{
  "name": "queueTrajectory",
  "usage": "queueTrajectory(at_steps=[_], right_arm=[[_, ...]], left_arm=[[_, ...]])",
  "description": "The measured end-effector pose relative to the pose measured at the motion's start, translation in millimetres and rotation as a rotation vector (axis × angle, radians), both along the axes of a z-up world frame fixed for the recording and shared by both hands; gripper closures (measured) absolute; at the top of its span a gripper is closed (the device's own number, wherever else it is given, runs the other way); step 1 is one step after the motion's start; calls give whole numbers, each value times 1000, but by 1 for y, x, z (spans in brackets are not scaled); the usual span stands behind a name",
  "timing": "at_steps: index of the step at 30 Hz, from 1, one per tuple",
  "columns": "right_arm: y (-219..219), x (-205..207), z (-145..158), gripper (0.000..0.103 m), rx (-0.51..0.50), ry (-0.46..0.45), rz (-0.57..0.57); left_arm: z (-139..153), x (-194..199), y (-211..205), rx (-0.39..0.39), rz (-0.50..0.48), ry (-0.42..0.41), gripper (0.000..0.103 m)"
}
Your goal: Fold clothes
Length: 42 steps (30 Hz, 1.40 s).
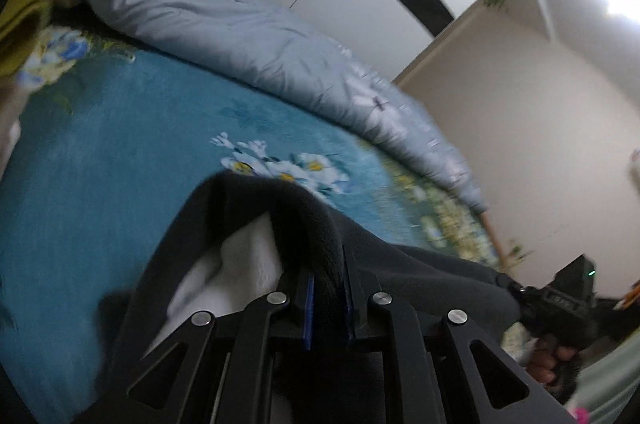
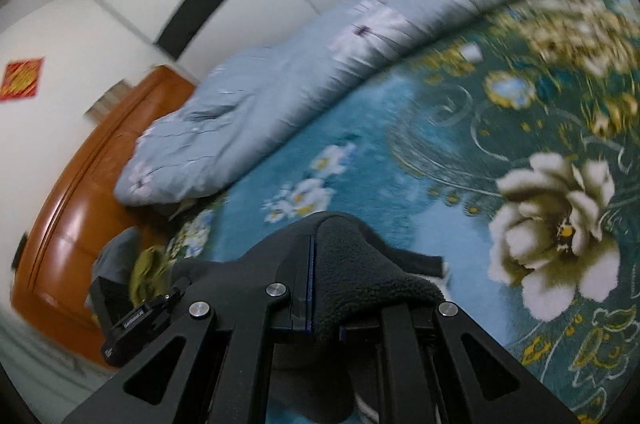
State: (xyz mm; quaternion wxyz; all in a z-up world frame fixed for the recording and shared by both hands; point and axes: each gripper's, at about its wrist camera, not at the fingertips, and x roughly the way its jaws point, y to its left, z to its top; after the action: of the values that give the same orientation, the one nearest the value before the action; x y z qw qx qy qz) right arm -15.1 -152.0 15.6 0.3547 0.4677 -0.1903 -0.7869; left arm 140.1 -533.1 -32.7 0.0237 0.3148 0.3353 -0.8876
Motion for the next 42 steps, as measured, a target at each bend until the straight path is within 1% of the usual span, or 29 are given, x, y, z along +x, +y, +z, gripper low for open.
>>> queueTrajectory(at_steps=[2, 3, 5, 7, 9, 11, 12, 13, 14, 16, 17, 18, 19, 20, 21, 25, 28, 30, 32, 35, 36, 38, 42], right_arm=[[-8, -13, -15, 94, 42, -32, -8], [-12, -20, -22, 94, 64, -48, -11], [-19, -30, -42, 94, 104, -85, -18], [-22, -36, -55, 94, 117, -118, -20], [-23, -42, -69, 94, 121, -155, -23], [-22, -43, -75, 94, 117, -176, -25], [-21, -43, -75, 94, 115, -178, -26], [-20, -41, -71, 94, 112, -171, -27], [-19, -39, -66, 94, 109, -159, -28], [-16, -31, -51, 91, 102, -123, -19], [-15, -27, -43, 89, 102, -103, -12], [-14, -23, -36, 78, 106, -85, -4], [-13, -18, -29, 62, 111, -65, 4], [-12, -13, -23, 56, 116, -43, 14], [-9, -7, -17, 54, 121, -20, 22], [12, 21, -1, 53, 141, 63, 28], [26, 51, 0, 50, 215, 137, 45], [27, 71, -6, 48, 275, 168, 76], [19, 89, -15, 48, 325, 197, 129], [-2, 104, -32, 41, 413, 239, 193], [-9, 107, -38, 41, 443, 248, 207], [-17, 104, -51, 41, 483, 236, 193], [-15, 93, -66, 41, 493, 194, 110]], left_arm=[[-11, -22, 2, -60, -3, -55, 89], [-16, -30, 2, -69, -6, -82, 89], [-25, -43, 2, -71, -11, -115, 89], [-30, -46, 3, -70, -20, -138, 88], [-35, -48, 0, -48, -26, -150, 88], [-32, -42, -1, -23, -31, -142, 86], [-26, -38, -1, -19, -34, -135, 82], [-21, -33, -1, -16, -37, -128, 75], [-14, -27, -1, -14, -40, -120, 70], [-2, -14, 0, -5, -42, -98, 47], [2, -7, 1, 0, -46, -84, 43], [6, -1, 2, -2, -49, -71, 41], [10, 7, 4, -10, -51, -59, 38], [12, 13, 7, -22, -54, -52, 37], [14, 20, 9, -35, -56, -48, 35], [15, 49, 19, -96, -61, -39, 34], [9, 65, 28, -193, -56, -56, 31], [4, 72, 35, -260, -61, -78, 31], [-2, 74, 43, -310, -73, -107, 31], [-6, 72, 55, -382, -83, -130, 31], [-6, 72, 58, -398, -81, -134, 31], [-7, 69, 61, -415, -80, -136, 31], [-12, 60, 62, -428, -77, -148, 31]])
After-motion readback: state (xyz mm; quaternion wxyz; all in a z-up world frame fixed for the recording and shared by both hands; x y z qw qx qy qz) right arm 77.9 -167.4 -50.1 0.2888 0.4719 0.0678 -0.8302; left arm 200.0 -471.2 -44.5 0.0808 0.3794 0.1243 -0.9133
